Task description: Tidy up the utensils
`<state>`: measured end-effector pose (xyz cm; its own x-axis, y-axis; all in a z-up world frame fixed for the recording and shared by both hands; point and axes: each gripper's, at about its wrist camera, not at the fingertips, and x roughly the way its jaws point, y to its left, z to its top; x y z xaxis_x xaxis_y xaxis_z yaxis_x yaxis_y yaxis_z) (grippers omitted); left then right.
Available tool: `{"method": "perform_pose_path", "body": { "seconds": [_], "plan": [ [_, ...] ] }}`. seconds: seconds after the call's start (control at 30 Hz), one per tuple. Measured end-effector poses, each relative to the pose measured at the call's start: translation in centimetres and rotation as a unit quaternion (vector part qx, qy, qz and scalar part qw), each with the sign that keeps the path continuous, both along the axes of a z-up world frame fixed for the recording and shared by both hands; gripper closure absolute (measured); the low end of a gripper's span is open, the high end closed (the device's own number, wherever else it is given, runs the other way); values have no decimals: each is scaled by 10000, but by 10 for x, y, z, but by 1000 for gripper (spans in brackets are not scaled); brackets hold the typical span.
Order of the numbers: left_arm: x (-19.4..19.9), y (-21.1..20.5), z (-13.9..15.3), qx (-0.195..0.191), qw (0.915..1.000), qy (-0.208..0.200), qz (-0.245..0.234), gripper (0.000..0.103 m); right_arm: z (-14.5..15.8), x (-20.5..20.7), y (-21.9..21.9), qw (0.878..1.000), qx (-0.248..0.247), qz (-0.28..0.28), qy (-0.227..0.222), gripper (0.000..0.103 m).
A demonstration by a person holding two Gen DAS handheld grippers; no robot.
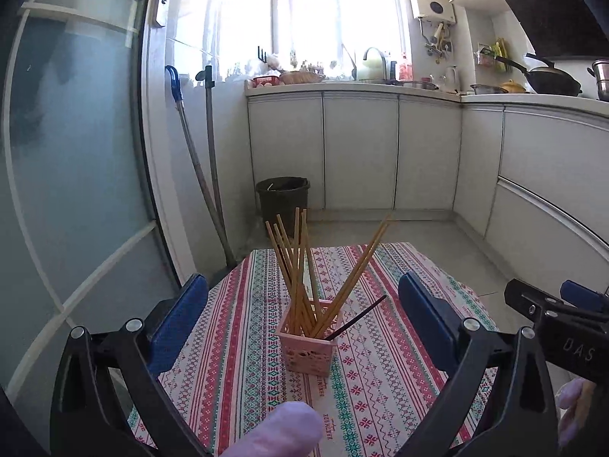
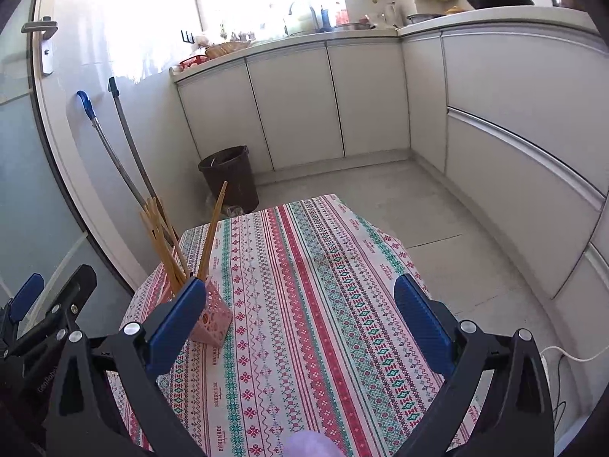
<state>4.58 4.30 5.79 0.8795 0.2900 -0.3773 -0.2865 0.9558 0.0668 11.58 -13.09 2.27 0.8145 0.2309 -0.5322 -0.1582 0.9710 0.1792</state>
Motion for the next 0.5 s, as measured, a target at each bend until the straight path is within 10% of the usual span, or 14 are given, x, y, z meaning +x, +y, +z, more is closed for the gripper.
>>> {"method": "perform_pose_path", "body": {
  "seconds": [0.5],
  "plan": [
    [-1, 4, 5, -213, 9998, 29, 4, 7, -5, -1, 3, 9999, -155, -37, 12, 7]
  ]
}}
